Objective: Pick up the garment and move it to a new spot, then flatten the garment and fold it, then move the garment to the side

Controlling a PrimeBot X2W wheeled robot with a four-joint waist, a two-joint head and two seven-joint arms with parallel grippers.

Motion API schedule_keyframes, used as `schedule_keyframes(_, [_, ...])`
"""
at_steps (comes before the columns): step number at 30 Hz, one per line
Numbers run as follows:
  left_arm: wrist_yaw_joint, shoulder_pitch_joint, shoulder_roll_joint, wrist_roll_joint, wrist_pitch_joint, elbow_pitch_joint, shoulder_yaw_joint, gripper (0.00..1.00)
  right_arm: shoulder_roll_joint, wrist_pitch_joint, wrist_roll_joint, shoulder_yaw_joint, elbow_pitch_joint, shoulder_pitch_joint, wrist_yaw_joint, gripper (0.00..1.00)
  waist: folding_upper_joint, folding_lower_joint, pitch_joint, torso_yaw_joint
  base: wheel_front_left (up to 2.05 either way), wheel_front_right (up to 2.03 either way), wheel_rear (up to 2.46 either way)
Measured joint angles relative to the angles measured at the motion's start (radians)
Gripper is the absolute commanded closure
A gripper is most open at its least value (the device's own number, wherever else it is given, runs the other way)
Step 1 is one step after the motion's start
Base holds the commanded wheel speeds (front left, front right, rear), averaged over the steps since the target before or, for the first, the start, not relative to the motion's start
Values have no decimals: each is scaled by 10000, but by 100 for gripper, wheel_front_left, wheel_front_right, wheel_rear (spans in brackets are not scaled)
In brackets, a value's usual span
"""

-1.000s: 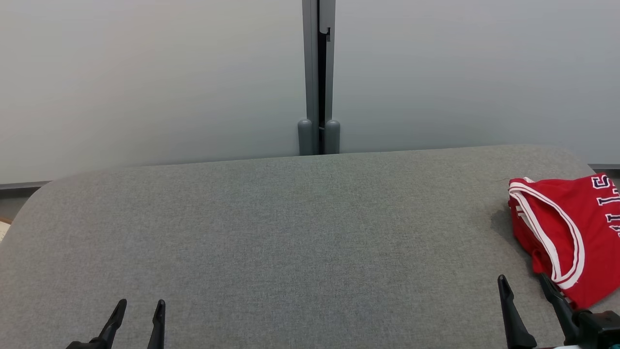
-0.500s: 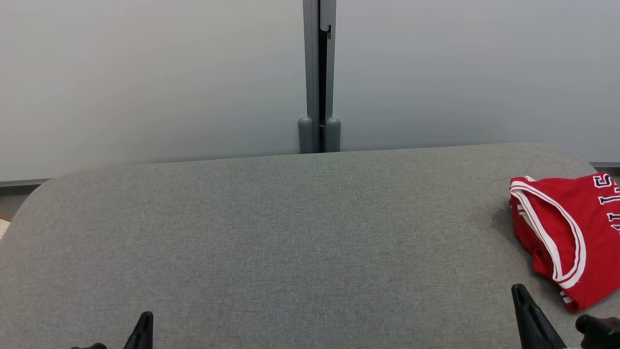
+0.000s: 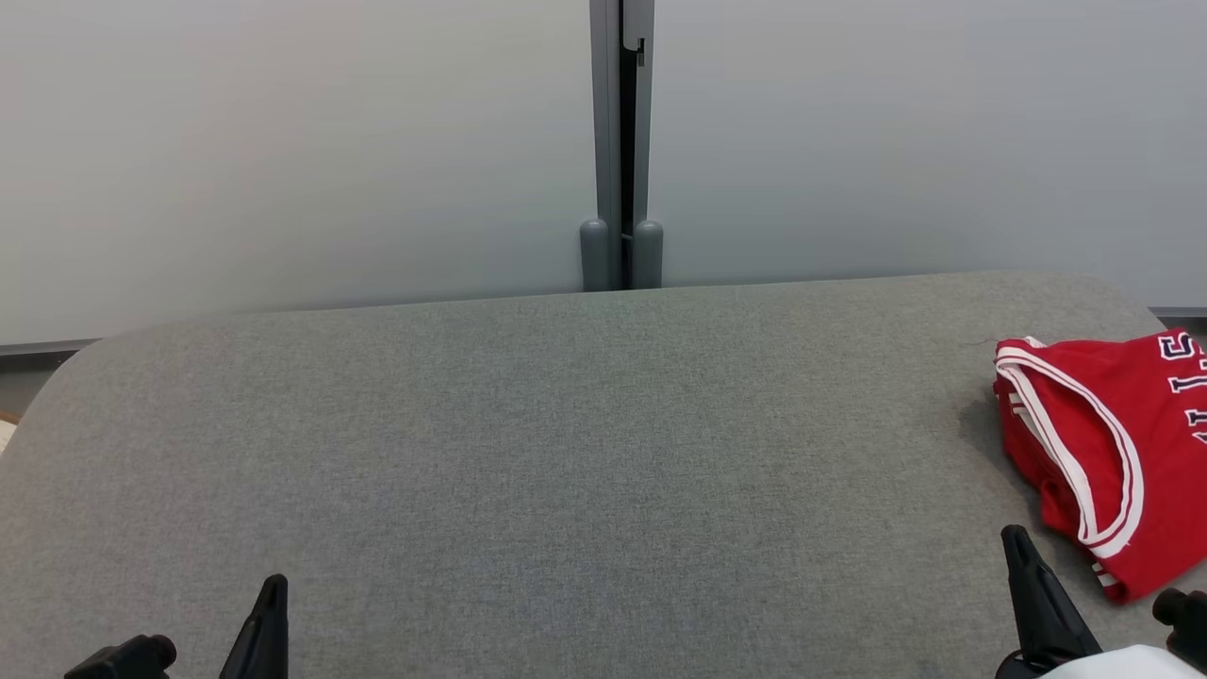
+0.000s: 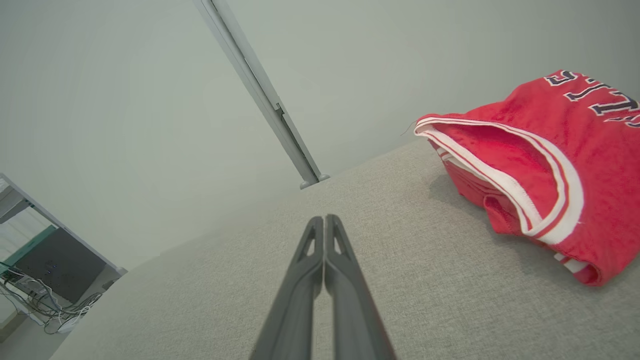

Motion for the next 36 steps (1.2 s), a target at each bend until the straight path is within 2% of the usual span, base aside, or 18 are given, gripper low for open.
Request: schedule_keyframes(36, [-734,-1099,-826,-3806,1066,343,1127,100,-111,13,4911,-198,1103,-1193,-2,100,0,0,309,-8,0,0,0])
